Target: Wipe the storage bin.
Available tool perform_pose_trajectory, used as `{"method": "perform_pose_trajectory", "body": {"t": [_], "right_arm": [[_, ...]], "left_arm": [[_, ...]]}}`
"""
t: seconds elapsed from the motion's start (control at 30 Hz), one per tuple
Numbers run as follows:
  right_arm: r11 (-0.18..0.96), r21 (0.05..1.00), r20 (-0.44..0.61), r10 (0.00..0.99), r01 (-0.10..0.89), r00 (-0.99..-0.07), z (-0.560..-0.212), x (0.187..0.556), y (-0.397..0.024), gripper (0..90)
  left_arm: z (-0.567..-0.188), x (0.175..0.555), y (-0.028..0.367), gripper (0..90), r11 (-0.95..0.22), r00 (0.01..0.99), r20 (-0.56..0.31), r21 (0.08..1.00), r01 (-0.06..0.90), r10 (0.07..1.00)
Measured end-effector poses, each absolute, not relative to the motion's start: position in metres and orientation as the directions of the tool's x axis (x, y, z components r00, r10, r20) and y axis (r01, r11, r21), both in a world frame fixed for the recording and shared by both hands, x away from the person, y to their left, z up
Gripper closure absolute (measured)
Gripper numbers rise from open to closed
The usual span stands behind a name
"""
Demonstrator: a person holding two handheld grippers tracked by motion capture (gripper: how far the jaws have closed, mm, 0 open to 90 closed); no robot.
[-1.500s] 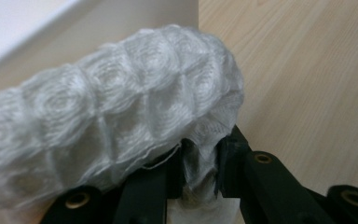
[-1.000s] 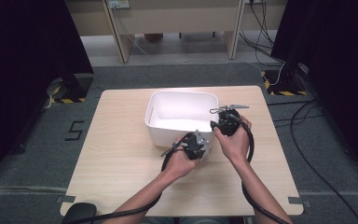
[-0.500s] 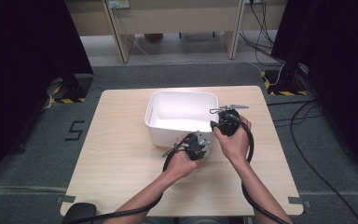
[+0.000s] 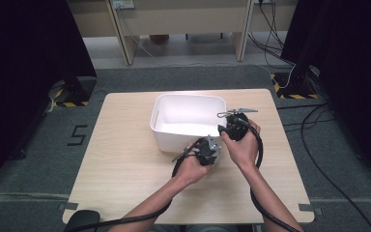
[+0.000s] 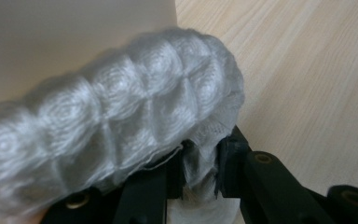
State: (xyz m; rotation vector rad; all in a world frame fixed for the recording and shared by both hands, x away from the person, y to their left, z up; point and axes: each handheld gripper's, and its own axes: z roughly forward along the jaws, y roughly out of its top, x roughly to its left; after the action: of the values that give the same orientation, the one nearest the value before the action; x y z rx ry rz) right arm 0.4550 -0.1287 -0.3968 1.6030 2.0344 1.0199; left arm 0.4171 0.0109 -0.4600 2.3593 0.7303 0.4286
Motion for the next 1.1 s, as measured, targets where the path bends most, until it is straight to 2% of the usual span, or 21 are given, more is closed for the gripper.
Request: {"method": "perform_pose_trajectory", "body": {"t": [1.1], "right_arm": [[0.093,0.722,0.156,0.943,0.686,-0.293,-0.397,0.455,-0.129,67.4]], "left_arm": [[-0.432,0.413,0.012,75.9,-0.636,0.805,0.124,0.687,0.352,0.581]]}}
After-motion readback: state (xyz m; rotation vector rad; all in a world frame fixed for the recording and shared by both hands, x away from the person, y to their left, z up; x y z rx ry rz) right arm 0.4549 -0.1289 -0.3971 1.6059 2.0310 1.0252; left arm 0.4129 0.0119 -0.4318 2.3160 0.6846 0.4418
